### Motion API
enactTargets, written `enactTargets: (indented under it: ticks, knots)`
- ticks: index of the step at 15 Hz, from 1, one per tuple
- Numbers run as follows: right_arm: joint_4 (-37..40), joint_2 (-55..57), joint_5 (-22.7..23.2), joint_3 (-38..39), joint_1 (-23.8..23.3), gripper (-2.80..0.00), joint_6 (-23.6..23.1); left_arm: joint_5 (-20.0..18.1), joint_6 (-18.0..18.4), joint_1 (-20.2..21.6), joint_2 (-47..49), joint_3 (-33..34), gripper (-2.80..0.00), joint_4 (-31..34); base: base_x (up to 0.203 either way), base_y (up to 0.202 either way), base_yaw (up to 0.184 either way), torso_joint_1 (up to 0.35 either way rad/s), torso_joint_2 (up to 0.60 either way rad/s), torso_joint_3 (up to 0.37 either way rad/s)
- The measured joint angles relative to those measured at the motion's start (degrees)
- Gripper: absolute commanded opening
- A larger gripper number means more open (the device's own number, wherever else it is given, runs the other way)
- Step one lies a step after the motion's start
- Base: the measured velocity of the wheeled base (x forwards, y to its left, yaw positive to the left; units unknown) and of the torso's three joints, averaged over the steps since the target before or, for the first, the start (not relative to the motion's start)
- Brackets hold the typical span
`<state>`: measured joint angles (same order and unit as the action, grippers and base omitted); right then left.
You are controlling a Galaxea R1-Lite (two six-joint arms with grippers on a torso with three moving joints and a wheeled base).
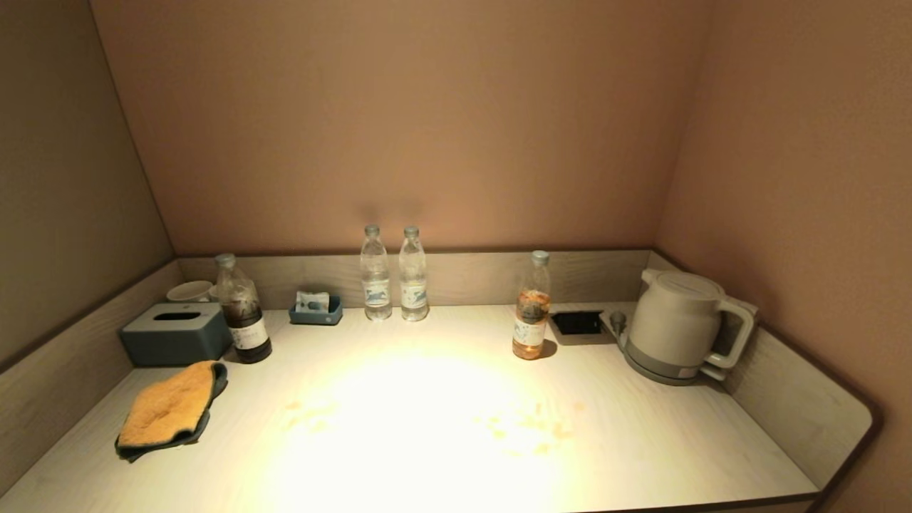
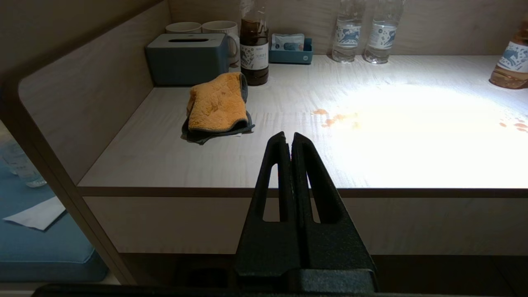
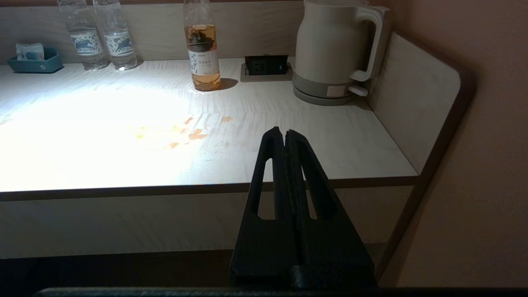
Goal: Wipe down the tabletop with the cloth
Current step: Pick up the tablecloth
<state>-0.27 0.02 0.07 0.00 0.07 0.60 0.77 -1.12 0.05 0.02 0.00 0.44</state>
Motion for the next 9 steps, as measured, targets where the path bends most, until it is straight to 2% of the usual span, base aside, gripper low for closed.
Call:
enactTargets:
  ticks: [9]
  knots:
    - [0.0,0.0,0.0,0.0,0.0,-2.8,0.0,0.1,0.1,0.0,0.0,0.0,-2.8,0.0,0.0,0.0,0.0,0.0,0.0,0.0]
